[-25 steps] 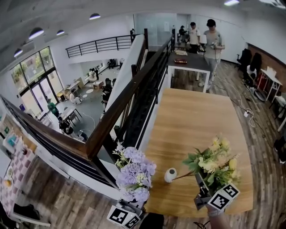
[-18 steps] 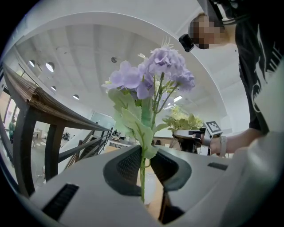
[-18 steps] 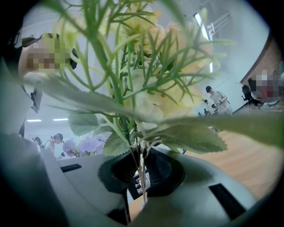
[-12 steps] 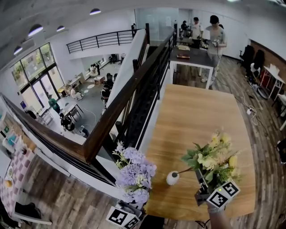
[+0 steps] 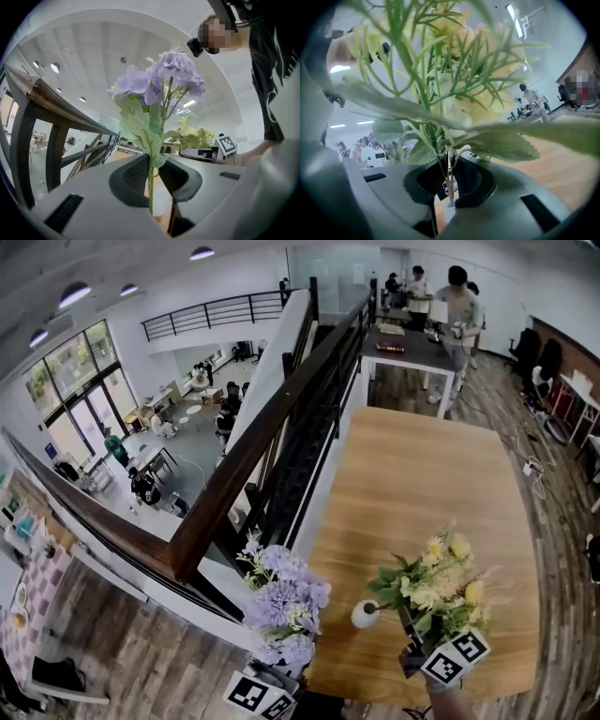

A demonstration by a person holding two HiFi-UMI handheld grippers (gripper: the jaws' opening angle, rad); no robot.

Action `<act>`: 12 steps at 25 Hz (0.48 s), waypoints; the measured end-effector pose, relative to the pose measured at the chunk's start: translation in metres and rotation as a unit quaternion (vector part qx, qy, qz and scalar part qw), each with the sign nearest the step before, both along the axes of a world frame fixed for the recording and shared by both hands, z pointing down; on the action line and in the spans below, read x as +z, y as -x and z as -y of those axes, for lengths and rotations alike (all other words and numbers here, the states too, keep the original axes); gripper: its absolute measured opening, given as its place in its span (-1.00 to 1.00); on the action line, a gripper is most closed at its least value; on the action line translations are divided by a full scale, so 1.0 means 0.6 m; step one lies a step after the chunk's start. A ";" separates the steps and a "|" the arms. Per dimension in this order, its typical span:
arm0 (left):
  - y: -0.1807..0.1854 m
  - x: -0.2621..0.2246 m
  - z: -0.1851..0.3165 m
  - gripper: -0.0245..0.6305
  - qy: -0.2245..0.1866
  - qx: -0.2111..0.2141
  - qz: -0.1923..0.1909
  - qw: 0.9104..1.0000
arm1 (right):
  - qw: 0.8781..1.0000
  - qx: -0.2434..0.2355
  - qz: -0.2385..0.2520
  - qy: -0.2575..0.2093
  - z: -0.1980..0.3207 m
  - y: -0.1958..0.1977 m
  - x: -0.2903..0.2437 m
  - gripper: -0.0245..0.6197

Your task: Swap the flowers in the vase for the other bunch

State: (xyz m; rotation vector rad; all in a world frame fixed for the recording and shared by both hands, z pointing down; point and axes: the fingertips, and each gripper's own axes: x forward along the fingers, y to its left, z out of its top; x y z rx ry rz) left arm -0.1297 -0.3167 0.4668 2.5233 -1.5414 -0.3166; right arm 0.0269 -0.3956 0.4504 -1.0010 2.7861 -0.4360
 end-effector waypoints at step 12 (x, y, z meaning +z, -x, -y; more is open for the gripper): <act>0.004 0.009 0.006 -0.74 0.013 -0.014 -0.007 1.000 | 1.000 -0.019 -0.016 0.012 0.004 0.027 0.056 -0.76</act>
